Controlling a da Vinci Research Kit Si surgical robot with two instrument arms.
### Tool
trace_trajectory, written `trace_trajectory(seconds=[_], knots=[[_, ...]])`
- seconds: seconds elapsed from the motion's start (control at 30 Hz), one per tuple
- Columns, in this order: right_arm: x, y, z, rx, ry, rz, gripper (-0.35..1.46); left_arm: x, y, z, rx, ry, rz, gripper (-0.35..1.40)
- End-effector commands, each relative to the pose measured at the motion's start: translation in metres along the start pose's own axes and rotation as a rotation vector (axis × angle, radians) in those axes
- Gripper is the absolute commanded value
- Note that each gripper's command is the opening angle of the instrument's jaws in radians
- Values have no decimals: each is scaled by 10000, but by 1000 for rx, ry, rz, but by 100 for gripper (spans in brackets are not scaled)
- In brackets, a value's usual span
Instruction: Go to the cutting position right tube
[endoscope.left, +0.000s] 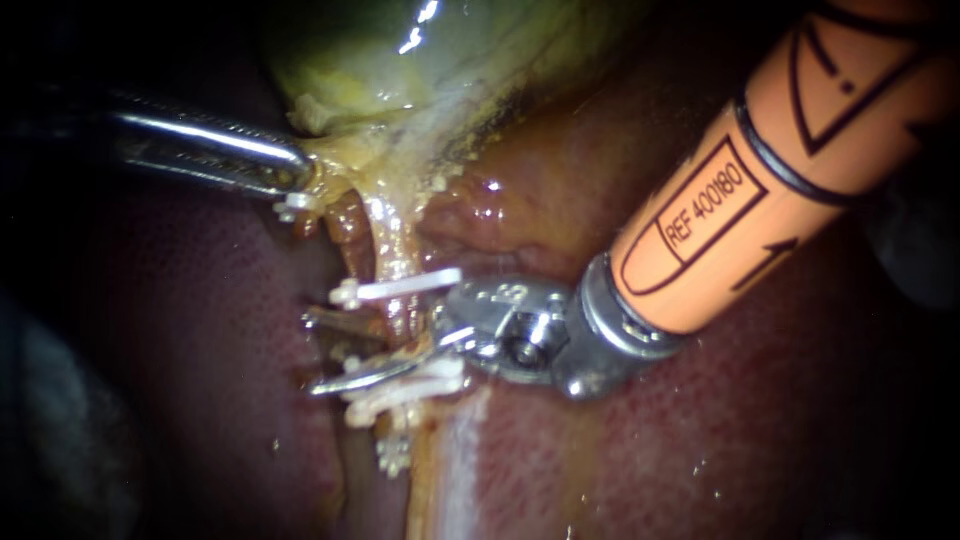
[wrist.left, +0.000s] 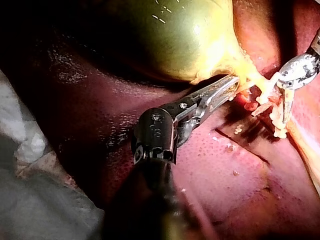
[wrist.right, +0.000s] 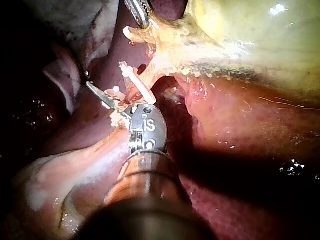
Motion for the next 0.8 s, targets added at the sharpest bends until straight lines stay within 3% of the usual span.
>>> trace_trajectory(seconds=[0.03, 0.33, 0.8], knots=[[3, -2, -1, 0, 6, 1, 131, 0, 0, 0, 0, 0, 0, -35], [17, -21, -1, 10, 12, 9, 131, 0, 0, 0, 0, 0, 1, -35], [18, -21, -1, 5, 15, 10, 133, -1, -1, 1, 0, 0, 1, -35]])
